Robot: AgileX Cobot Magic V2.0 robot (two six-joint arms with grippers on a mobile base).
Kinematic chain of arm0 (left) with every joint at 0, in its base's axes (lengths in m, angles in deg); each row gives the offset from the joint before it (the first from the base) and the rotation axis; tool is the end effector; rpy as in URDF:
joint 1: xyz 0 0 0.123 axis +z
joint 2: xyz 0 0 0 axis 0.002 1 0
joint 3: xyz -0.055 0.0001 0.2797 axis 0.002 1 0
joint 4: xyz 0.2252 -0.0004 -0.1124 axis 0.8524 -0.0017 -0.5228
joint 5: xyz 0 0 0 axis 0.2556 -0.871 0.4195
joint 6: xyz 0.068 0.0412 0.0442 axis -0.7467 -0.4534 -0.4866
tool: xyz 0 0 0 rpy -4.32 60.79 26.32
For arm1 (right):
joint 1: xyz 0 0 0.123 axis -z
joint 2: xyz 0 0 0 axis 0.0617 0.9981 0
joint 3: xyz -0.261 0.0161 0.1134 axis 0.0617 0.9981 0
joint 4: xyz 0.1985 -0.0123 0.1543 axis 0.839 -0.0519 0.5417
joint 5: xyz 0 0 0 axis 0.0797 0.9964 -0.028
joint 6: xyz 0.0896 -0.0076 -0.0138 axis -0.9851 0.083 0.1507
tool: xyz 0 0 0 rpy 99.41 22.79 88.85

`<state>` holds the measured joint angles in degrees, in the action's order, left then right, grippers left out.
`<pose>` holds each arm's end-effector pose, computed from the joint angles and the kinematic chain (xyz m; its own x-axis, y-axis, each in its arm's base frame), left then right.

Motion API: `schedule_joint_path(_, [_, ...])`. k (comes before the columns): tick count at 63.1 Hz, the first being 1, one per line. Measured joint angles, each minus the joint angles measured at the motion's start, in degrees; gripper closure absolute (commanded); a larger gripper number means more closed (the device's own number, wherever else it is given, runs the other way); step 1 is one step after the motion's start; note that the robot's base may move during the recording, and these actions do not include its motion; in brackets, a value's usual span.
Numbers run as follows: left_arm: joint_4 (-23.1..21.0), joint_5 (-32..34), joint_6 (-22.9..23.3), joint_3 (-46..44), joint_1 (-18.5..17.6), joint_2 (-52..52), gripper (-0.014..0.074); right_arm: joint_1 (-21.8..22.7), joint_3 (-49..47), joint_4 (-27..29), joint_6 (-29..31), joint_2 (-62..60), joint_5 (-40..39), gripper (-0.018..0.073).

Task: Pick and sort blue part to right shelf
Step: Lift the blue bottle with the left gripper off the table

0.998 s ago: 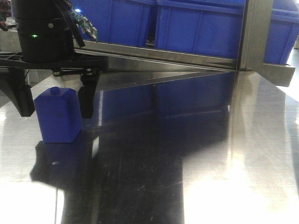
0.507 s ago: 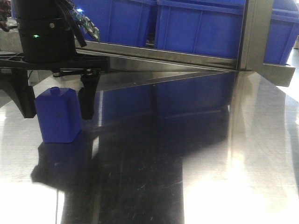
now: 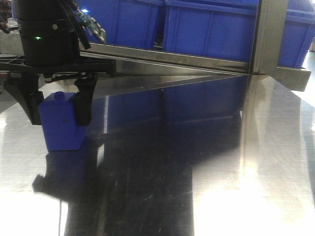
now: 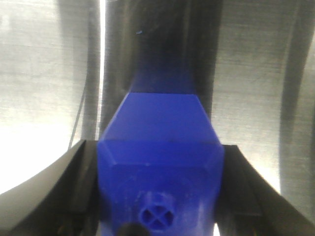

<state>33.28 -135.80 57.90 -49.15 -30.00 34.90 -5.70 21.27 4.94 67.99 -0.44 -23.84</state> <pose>0.3211 -0.1798 0.2398 -0.9950 -0.0034 -0.0994 -0.0047 0.9999 0.0130 0.0688 0.0040 0.2988 -0.1014 0.0564 -0.9932 -0.0476 0.9970 0.0615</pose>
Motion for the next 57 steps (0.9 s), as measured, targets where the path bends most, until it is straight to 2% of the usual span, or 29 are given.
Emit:
schedule_joint_path(8, [0.00, -0.07, -0.45, 0.00, 0.00, 0.00, 0.0210, 0.00, 0.00, 0.00, 0.00, 0.00, 0.00, 0.0167])
schedule_joint_path(17, [-0.51, -0.21, -4.80, 0.00, -0.51, -1.73, 0.0210, 0.00, 0.00, 0.00, 0.00, 0.00, 0.00, 0.0167])
schedule_joint_path(25, [-3.80, -0.35, -11.60, 0.03, -0.73, -4.81, 0.0210, 0.00, 0.00, 0.00, 0.00, 0.00, 0.00, 0.0167])
schedule_joint_path(33, [-8.93, 0.93, -21.75, 0.78, -0.73, -8.04, 0.0210, 0.00, 0.00, 0.00, 0.00, 0.00, 0.00, 0.0167])
schedule_joint_path(41, [-14.84, 8.04, -31.62, 5.36, -0.77, -12.20, 0.0210, 0.00, 0.00, 0.00, 0.00, 0.00, 0.00, 0.0167])
schedule_joint_path(44, [-17.11, 11.67, -33.66, 8.54, -0.77, -13.91, 0.0210, 0.00, 0.00, 0.00, 0.00, 0.00, 0.00, 0.0167])
schedule_joint_path(57, [-18.82, 25.95, -36.00, 20.58, -0.53, -21.55, 0.0210, 0.00, 0.00, 0.00, 0.00, 0.00, 0.00, 0.0167])
